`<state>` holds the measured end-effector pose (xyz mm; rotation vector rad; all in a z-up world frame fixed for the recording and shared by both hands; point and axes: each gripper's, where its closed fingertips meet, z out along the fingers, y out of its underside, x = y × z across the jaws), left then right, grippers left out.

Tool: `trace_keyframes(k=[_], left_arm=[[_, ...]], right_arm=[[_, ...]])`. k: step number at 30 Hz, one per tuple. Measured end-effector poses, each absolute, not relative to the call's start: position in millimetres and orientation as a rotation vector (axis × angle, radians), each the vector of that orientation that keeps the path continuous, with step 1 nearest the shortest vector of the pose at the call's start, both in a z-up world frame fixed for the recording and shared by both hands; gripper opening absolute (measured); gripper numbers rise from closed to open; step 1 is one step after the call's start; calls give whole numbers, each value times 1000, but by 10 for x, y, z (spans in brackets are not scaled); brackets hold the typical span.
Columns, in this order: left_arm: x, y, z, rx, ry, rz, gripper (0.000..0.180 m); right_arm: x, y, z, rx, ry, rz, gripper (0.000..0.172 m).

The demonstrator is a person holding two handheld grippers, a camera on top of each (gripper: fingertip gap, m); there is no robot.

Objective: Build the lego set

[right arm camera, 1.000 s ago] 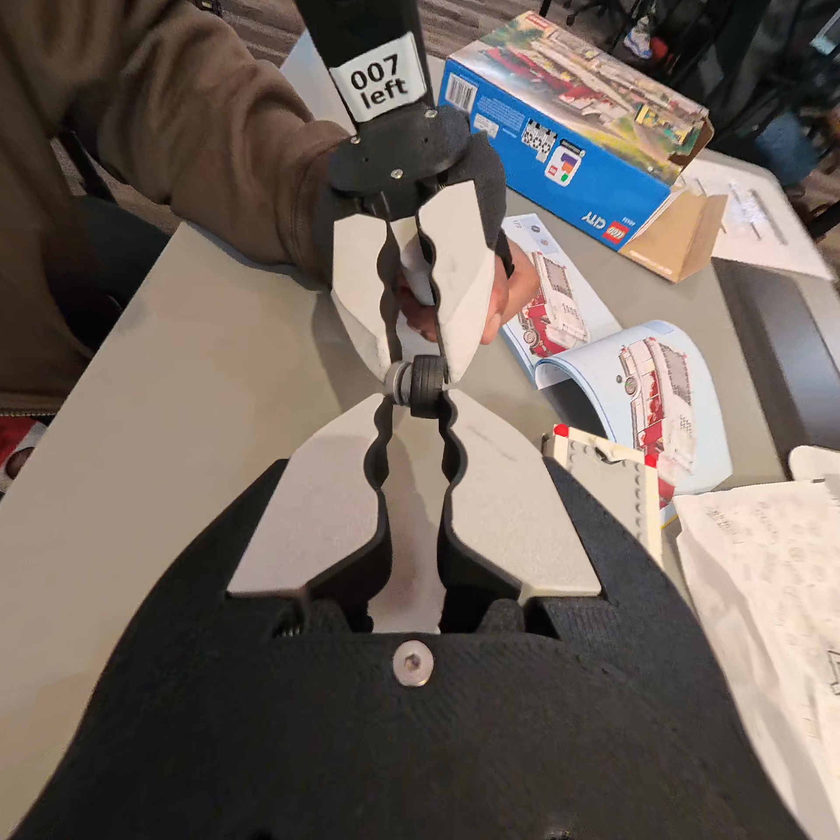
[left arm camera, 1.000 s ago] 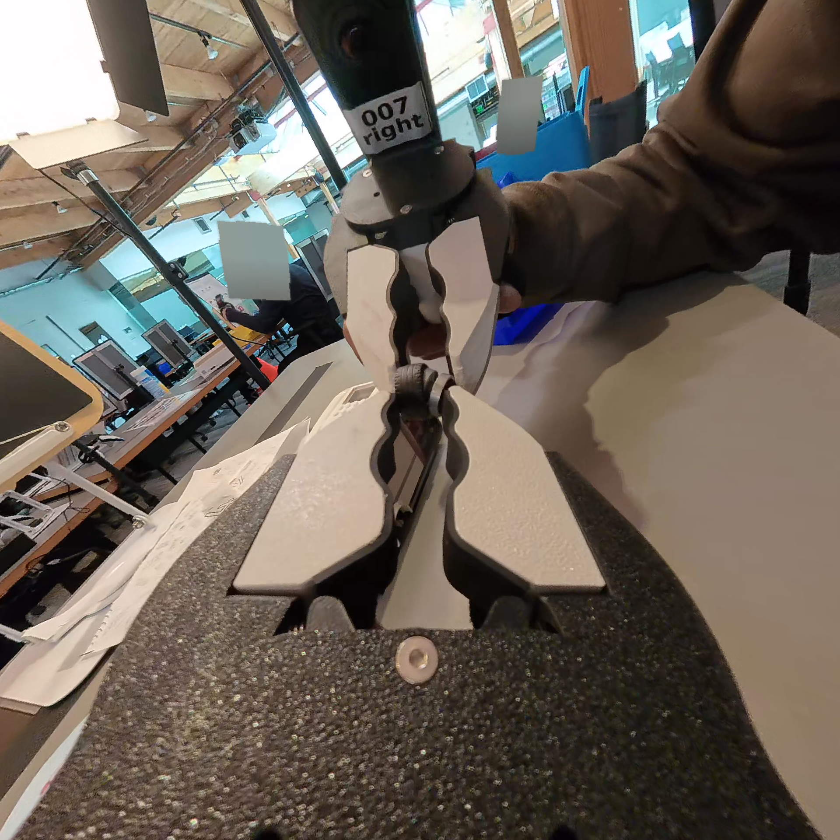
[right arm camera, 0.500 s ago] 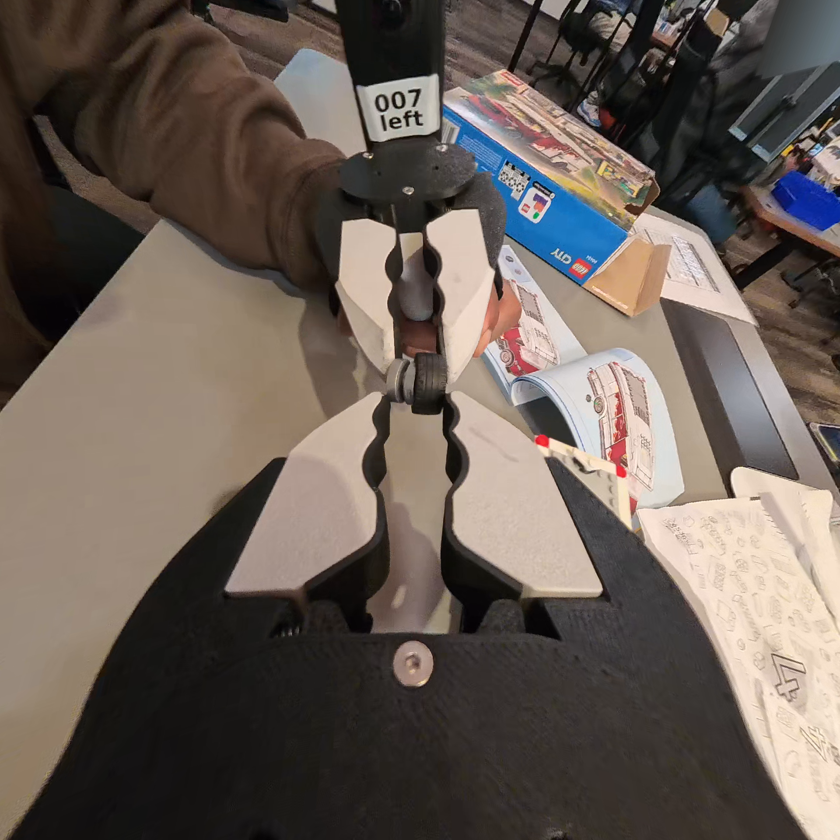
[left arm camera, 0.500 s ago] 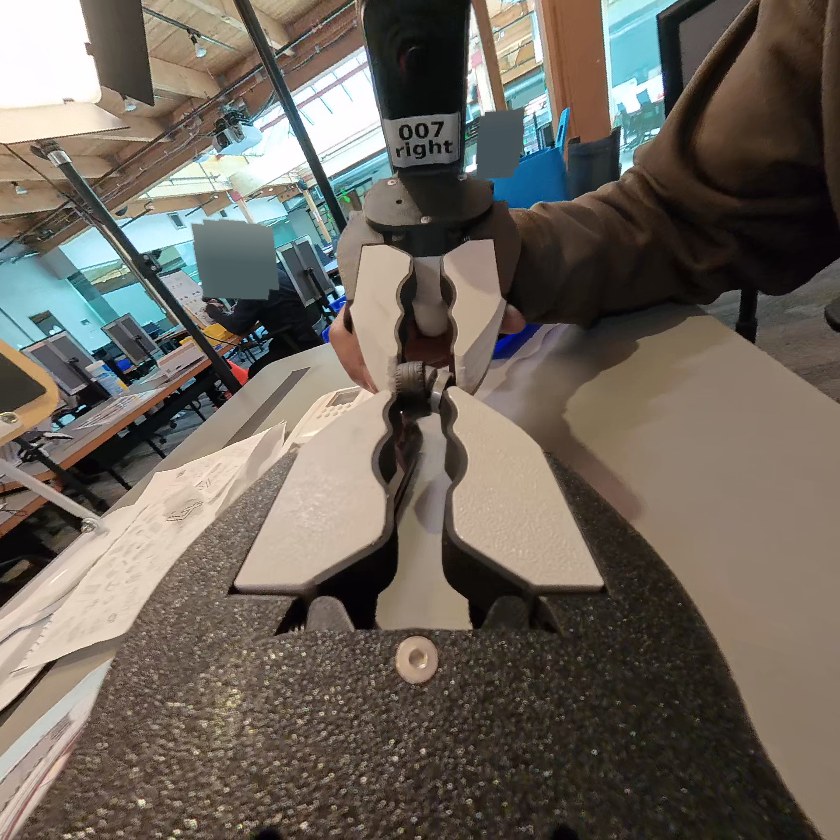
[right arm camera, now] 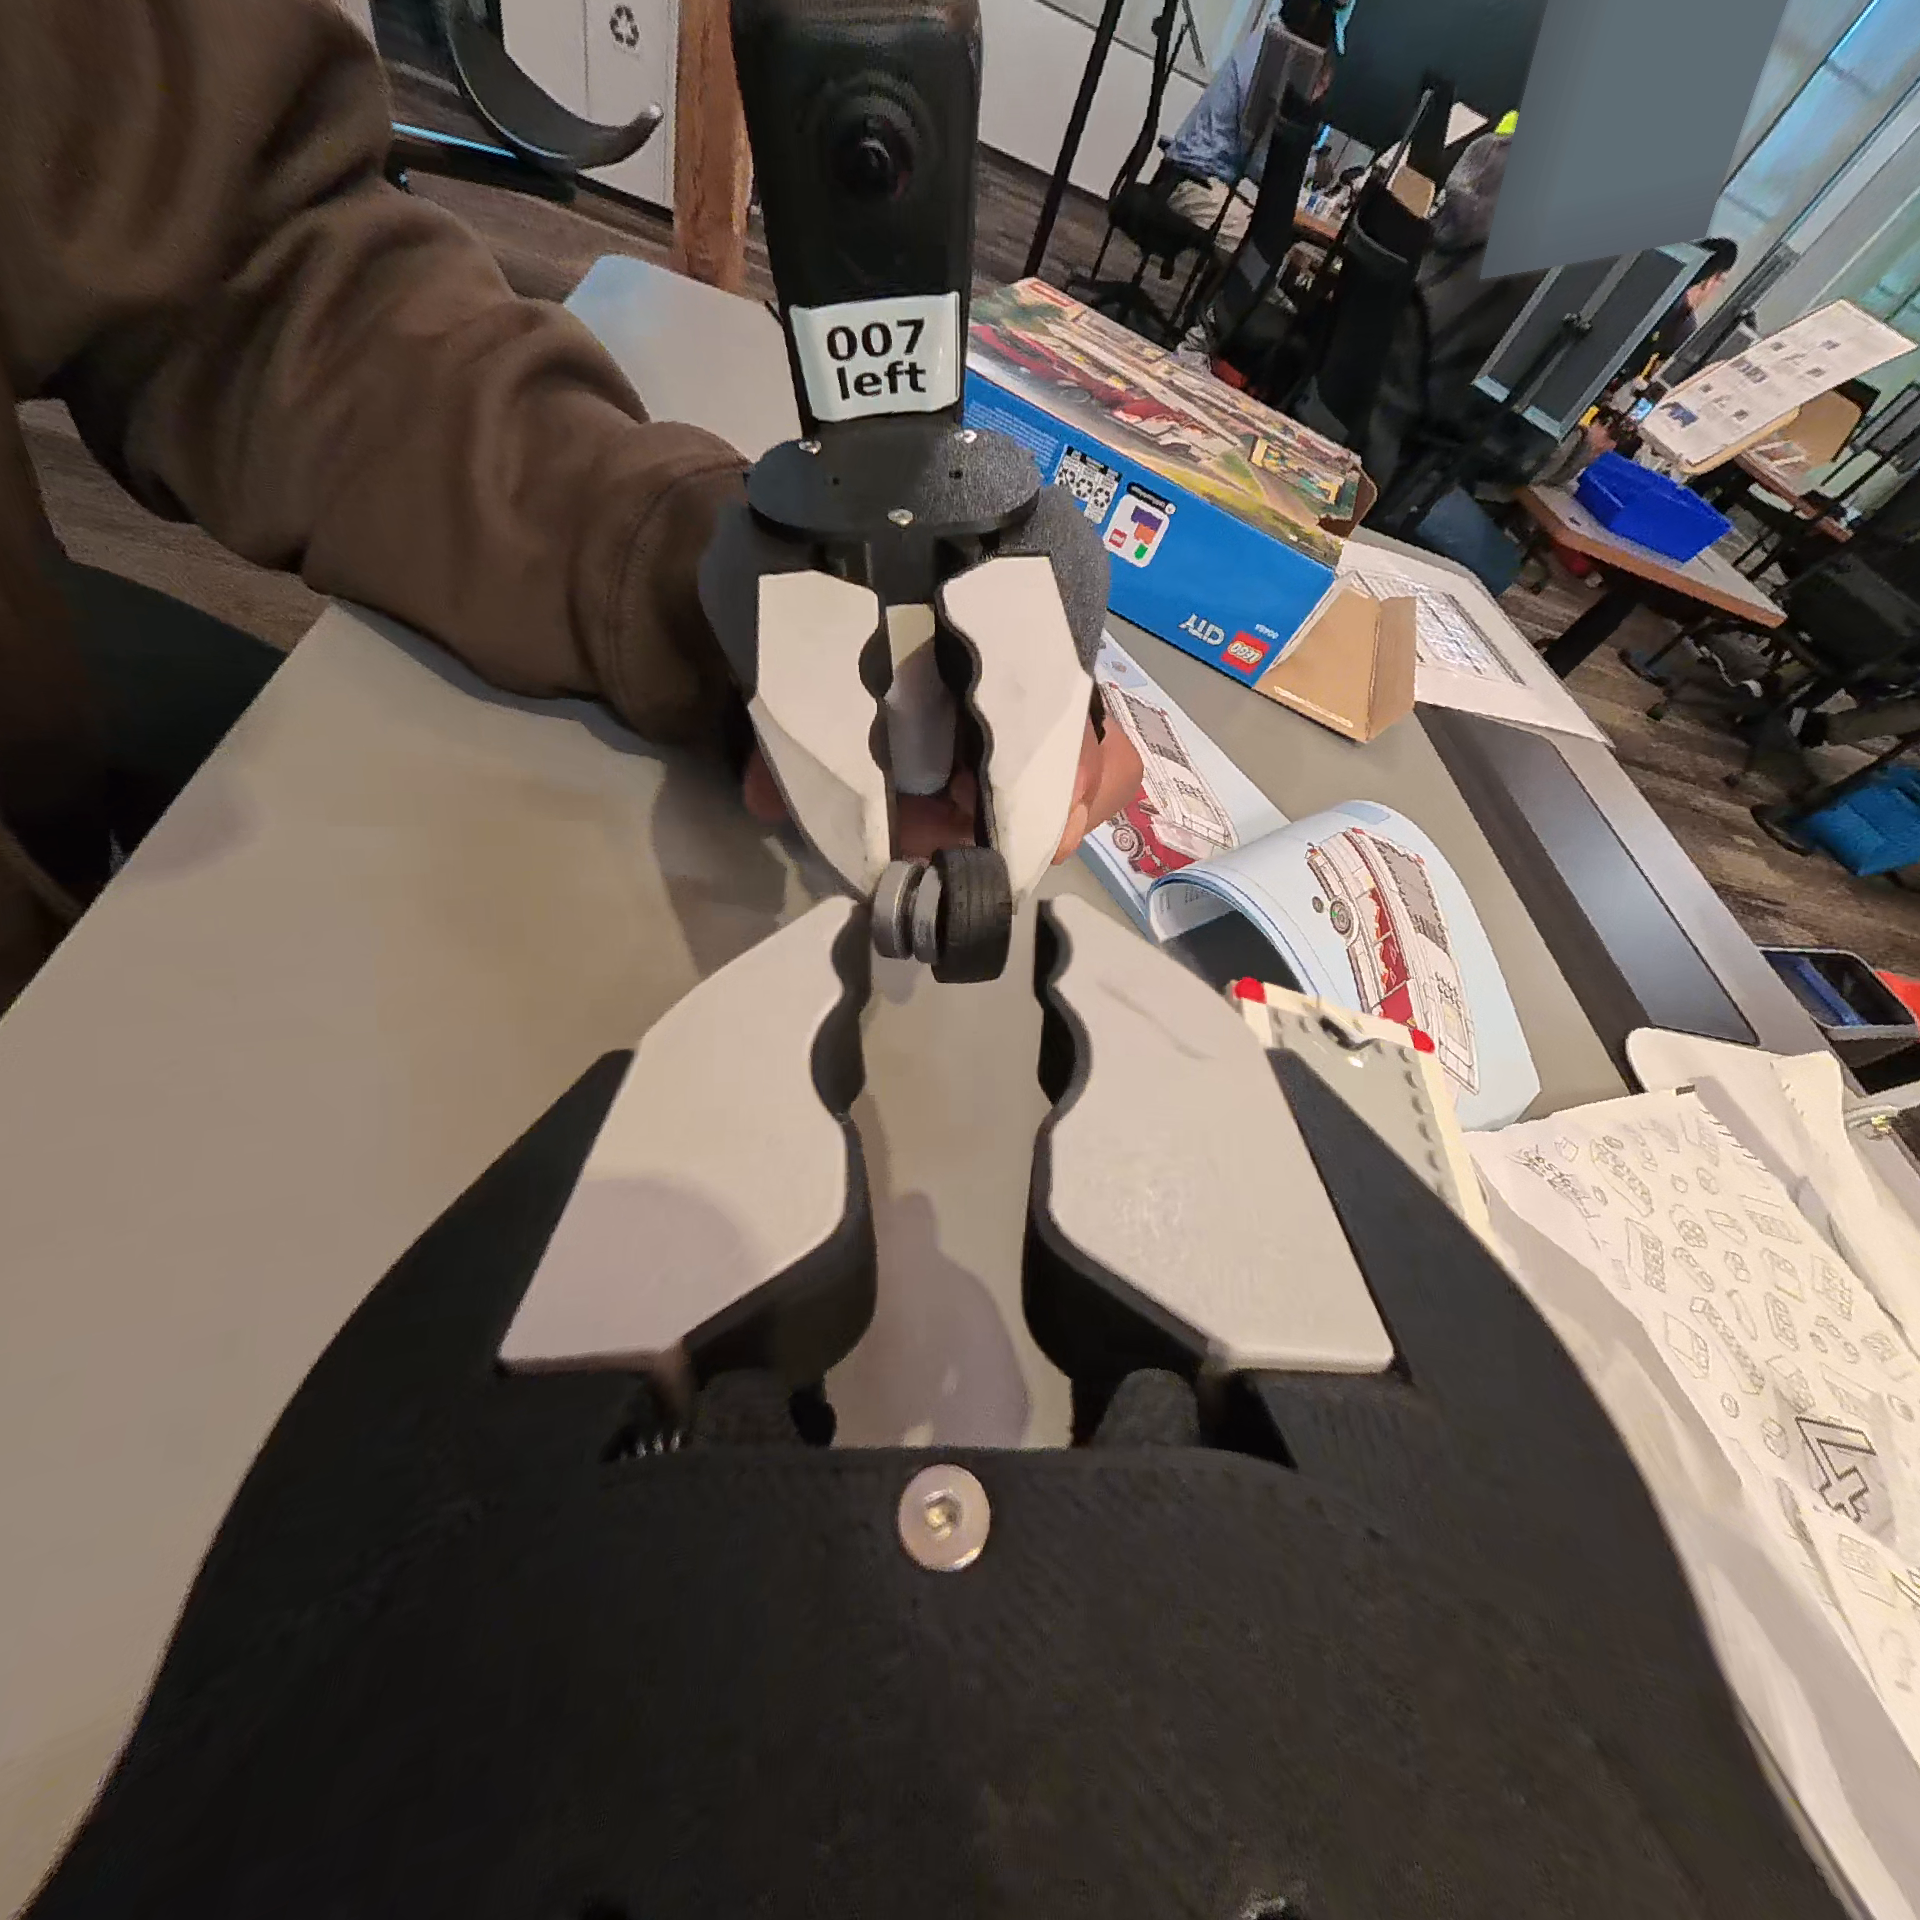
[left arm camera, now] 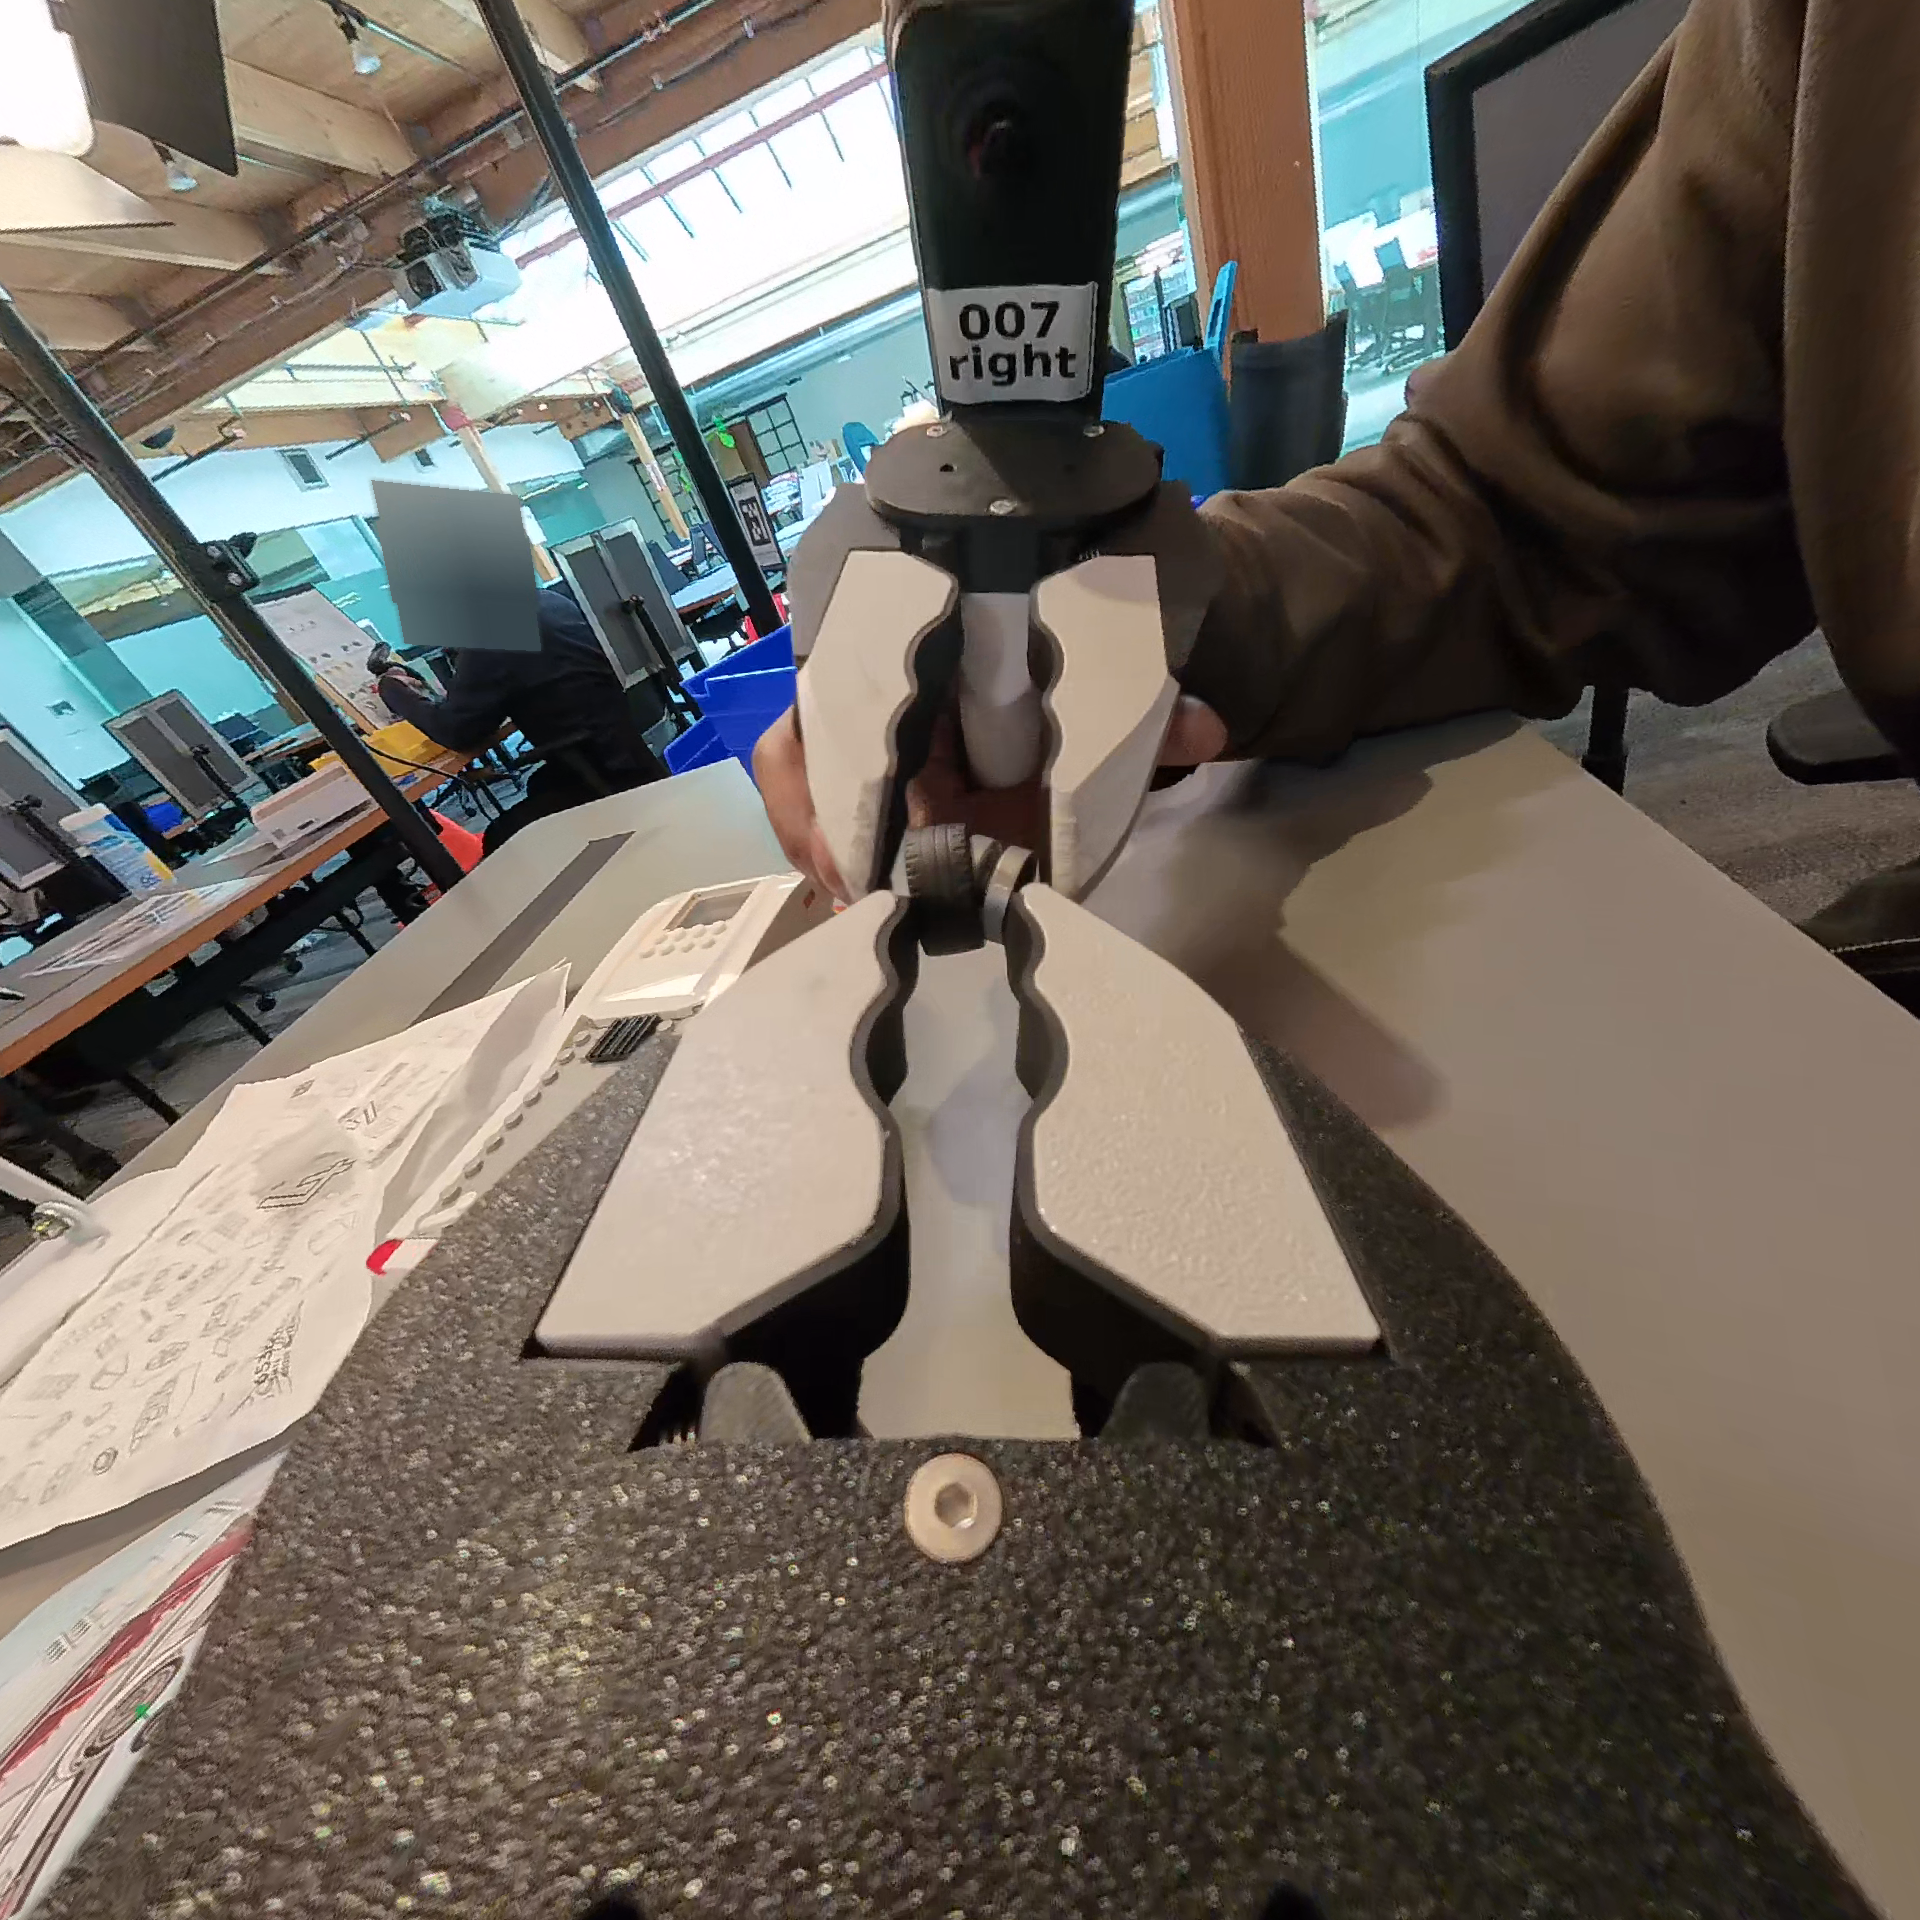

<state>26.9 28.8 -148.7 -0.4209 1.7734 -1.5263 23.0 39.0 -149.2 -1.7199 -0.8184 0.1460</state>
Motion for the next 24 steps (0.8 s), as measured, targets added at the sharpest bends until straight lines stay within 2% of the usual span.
trace_keyframes(k=[2, 24], left_arm=[[283, 300, -1497, -435, 1777, -1521, 16], [283, 293, -1574, -470, 1847, -1538, 17]], right_arm=[[233, 383, -1502, -1716, -817, 147, 24], [244, 378, -1600, -1794, -779, 279, 21]])
